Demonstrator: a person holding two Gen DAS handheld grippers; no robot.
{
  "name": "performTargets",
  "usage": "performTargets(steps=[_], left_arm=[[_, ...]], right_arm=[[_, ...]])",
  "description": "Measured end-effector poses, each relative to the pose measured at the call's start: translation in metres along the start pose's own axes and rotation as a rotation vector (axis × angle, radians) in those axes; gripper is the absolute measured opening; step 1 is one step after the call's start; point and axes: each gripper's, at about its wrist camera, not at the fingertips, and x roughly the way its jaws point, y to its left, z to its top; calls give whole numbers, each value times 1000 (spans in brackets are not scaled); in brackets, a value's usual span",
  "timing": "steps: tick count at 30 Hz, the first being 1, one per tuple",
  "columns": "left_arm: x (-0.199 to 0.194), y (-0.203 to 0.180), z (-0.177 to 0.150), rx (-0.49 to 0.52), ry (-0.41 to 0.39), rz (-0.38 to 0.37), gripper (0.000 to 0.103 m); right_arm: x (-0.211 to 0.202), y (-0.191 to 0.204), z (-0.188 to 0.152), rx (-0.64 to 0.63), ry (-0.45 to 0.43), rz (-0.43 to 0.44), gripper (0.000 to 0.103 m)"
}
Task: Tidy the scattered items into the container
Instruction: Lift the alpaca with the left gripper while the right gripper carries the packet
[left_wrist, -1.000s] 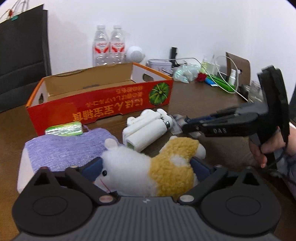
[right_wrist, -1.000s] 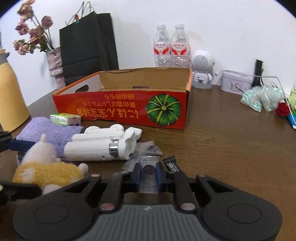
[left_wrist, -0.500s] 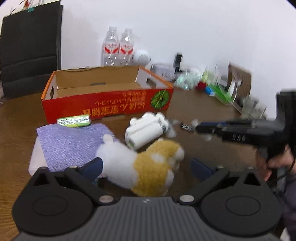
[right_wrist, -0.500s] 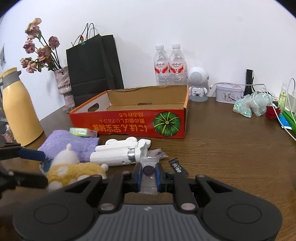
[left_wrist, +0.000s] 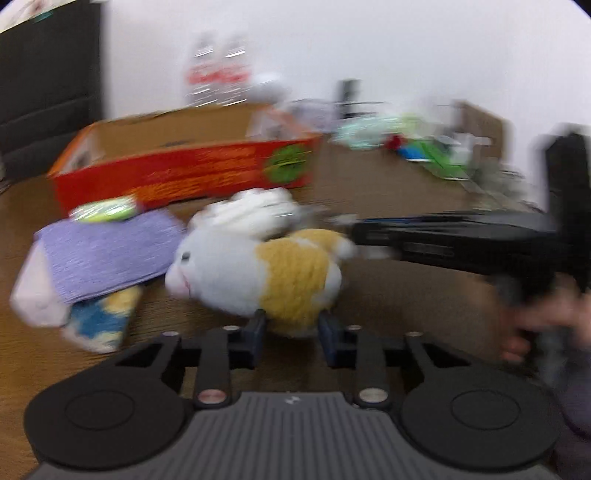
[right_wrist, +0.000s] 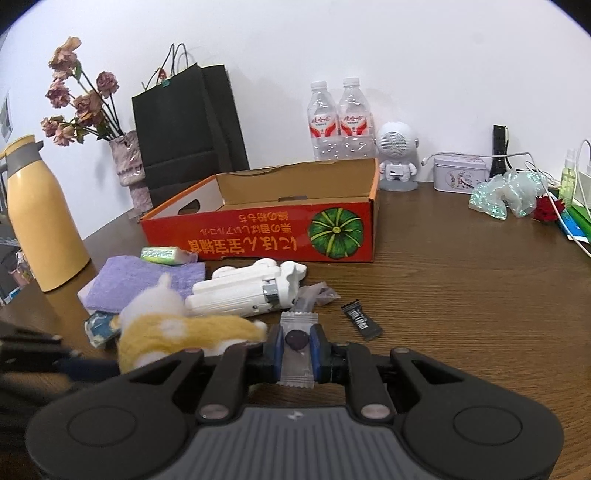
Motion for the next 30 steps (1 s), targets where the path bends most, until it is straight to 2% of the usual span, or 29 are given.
performTargets(steps=[2, 4, 5, 6, 7, 8, 9, 10, 11, 12, 13, 14, 15, 17, 19, 20, 22, 23, 24, 26, 30], left_arm=[[-9, -10, -1, 33, -9, -34, 4], [-14, -13, -2, 58, -14, -36, 3], [-16, -14, -4, 63, -5, -55, 3], [-18, -13, -6, 73, 8, -96, 10], [-21, -12, -8, 96, 10, -138, 25], [-26, -10, -9, 115, -17, -146, 40], [-32, -3, -10, 135, -63, -125, 79], [-38, 4, -9, 163, -116, -88, 103], [-41, 13, -9, 208, -172, -63, 103], [-40, 22, -9, 276, -197, -93, 103], [-34, 32, -7, 360, -184, -164, 103], [-23, 43, -4, 427, -158, -245, 103], [-10, 51, -1, 457, -136, -276, 103], [21, 57, 7, 460, -57, -240, 103], [42, 60, 9, 469, 6, -263, 103], [47, 61, 9, 464, 16, -298, 98], [51, 60, 7, 436, 45, -343, 61], [50, 58, 4, 426, 64, -345, 57], [45, 54, 0, 426, 56, -332, 54], [35, 43, -9, 417, 47, -288, 54], [22, 9, -21, 279, 48, -85, 53]], right_arm=[[1, -3, 0, 7, -1, -16, 14], [1, -6, 0, 17, -4, -10, 14], [0, -6, 0, 14, -5, -12, 14], [0, -5, 0, 10, -6, -13, 14], [-1, -5, 0, 5, -7, -12, 14], [-1, -5, 0, 4, -7, -11, 14], [-2, -6, 0, 3, -8, -11, 14], [-3, -7, 0, 3, -9, -11, 14], [-3, -7, 0, 6, -9, -10, 14], [-4, -8, 0, 9, -10, -8, 14], [-4, -9, 0, 11, -9, -5, 14], [-4, -8, 0, 10, -8, -3, 14], [-3, -7, 0, 5, -7, -2, 14], [-4, -4, -1, -4, -7, -2, 14], [-7, -4, -1, -5, -11, 8, 14], [-9, -4, -1, -5, -11, 10, 14], [-11, -5, -2, -8, -7, 3, 14], [-11, -6, -3, -10, -4, 0, 14], [-12, -7, -4, -11, 1, -1, 14], [-10, -9, -6, -9, 12, -5, 14], [-2, -5, -8, -22, 32, -10, 14]])
